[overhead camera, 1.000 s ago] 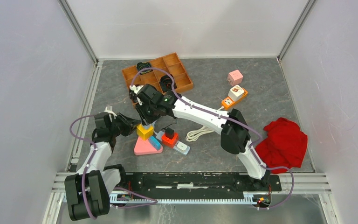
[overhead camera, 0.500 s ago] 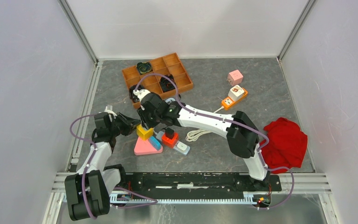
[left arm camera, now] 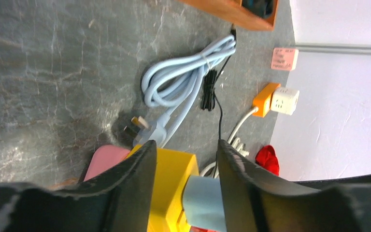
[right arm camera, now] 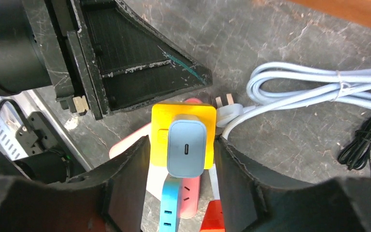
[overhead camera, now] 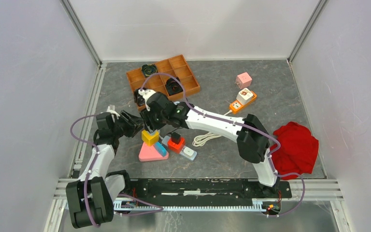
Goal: Insert the plug
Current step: Insert the plug into the socket, then move the plug to the center of the board.
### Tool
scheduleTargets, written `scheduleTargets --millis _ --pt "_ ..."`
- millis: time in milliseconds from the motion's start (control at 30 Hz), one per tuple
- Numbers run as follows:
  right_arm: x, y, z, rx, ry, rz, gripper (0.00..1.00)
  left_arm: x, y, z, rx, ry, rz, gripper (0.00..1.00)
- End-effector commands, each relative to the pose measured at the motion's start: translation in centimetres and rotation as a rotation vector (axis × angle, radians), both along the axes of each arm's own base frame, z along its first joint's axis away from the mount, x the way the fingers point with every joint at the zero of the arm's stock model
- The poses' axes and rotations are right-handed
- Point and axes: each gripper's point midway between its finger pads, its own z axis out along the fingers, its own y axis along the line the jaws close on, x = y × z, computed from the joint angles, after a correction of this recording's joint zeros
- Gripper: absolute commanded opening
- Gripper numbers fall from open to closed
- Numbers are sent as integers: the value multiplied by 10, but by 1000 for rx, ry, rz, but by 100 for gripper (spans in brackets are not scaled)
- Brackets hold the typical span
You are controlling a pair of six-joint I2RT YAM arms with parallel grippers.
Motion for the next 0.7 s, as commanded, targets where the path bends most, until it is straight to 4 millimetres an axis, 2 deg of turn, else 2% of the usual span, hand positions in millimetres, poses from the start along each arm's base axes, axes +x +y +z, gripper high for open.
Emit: scheduleTargets --millis 0,67,167,200,233,433,567,667 --pt "27 -3 103 230 -125 -33 61 24 14 31 61 -74 53 60" --pt "35 -19 124 278 -169 -52 69 30 20 39 86 -90 81 64" --pt "53 -55 141 303 -238 -117 84 38 27 51 114 -117 112 69" --pt "59 -68 145 305 -266 -135 95 40 29 55 123 -126 119 70" --pt "68 -81 149 303 -297 -157 98 42 31 59 135 -139 120 72" --pt "105 -156 157 183 -475 -305 98 49 31 77 214 -199 61 81" --pt "130 -209 153 97 -545 -435 98 48 24 78 285 -209 -3 92" --pt "146 -239 143 20 -577 -470 98 45 17 77 354 -209 -53 95"
